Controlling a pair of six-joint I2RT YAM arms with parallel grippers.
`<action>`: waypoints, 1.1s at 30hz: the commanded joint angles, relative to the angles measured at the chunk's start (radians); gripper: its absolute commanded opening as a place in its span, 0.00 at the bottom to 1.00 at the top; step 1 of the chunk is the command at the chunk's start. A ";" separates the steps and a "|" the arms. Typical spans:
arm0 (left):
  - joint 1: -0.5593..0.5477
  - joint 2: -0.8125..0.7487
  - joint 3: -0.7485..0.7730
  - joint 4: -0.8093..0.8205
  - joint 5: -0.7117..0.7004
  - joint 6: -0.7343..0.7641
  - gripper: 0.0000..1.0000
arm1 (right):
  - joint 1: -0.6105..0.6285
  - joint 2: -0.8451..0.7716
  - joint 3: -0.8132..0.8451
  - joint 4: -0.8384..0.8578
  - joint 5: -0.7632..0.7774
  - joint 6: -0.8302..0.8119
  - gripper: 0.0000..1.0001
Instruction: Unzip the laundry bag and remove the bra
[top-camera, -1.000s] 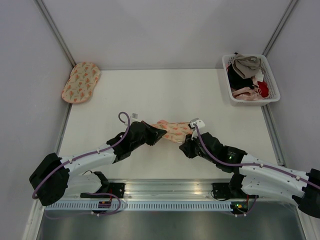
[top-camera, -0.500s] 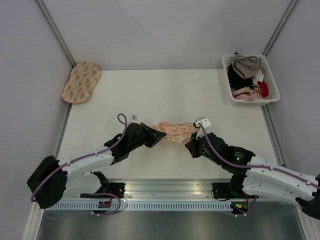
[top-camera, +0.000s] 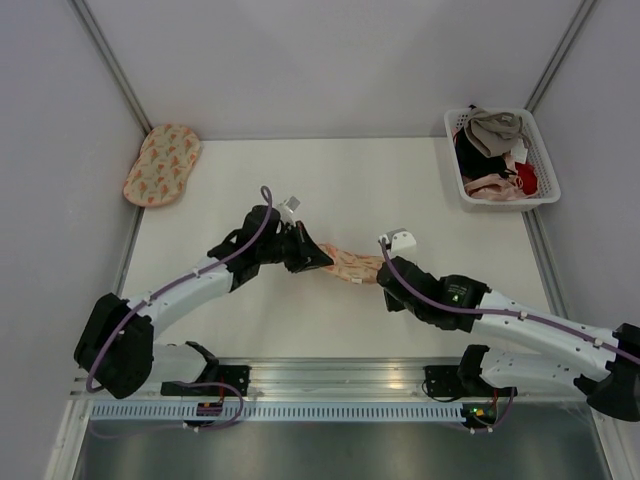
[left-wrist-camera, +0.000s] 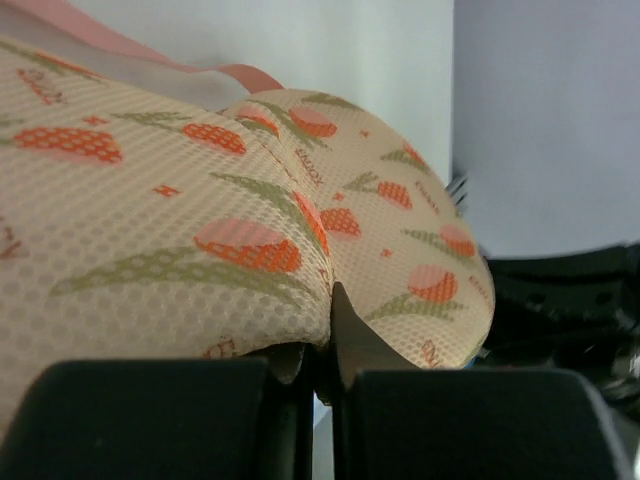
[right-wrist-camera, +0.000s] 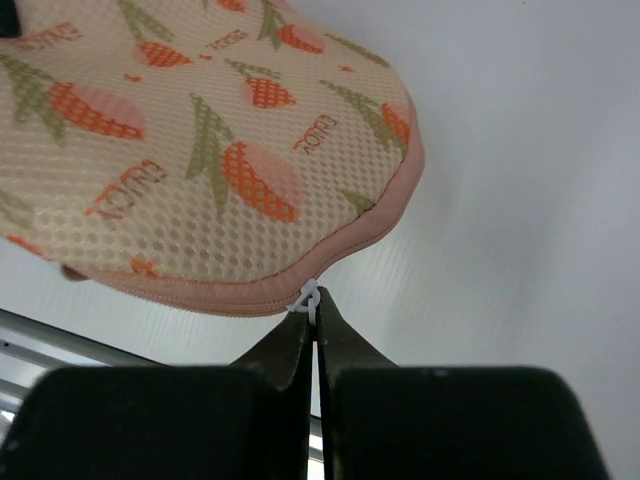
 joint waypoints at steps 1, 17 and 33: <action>0.025 0.020 0.160 -0.252 0.217 0.481 0.02 | -0.001 0.022 0.066 -0.149 0.125 0.036 0.00; 0.068 0.080 0.176 0.064 0.087 0.514 1.00 | -0.003 0.014 0.083 -0.075 0.024 -0.021 0.00; -0.200 -0.691 -0.364 -0.029 -0.206 -0.363 1.00 | 0.066 0.250 -0.002 0.354 -0.313 -0.019 0.00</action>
